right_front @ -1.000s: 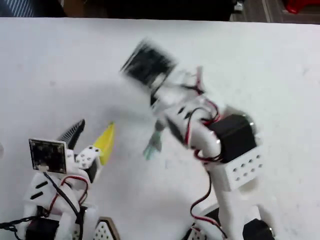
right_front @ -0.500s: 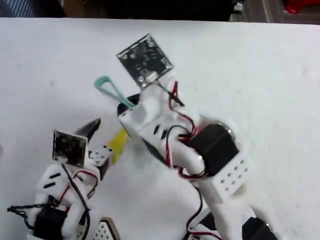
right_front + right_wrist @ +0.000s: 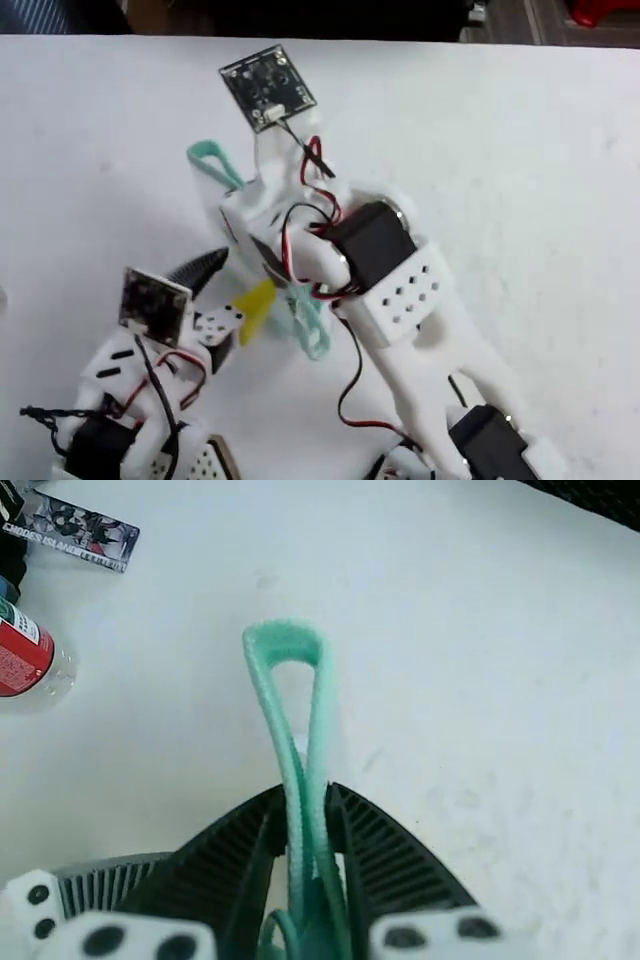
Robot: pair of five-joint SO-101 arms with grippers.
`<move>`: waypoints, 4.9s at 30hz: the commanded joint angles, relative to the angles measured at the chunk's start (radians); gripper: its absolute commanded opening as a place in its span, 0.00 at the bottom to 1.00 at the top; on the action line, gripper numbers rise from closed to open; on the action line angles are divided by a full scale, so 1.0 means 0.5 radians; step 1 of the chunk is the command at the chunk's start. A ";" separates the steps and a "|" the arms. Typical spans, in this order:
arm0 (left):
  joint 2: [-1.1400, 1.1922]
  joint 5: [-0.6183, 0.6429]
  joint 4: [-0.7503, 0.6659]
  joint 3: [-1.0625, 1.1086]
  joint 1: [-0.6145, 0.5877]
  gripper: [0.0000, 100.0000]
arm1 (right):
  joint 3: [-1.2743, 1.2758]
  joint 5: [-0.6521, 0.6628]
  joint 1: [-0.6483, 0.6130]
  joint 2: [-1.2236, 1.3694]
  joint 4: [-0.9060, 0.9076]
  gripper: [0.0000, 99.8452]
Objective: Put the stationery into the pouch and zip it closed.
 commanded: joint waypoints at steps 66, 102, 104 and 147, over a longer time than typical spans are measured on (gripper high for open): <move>0.017 -0.052 -0.393 0.298 -0.348 0.12 | -0.123 1.307 1.628 1.395 0.026 0.17; 0.017 -0.058 -0.439 0.325 -0.272 0.15 | -1.372 1.215 1.705 1.919 0.594 0.02; 0.017 -0.058 -0.423 0.331 -0.201 0.19 | -1.372 1.215 1.705 1.806 0.597 0.02; 0.017 -0.175 0.098 -0.203 -0.100 0.28 | -0.298 0.945 0.103 -0.505 0.529 0.02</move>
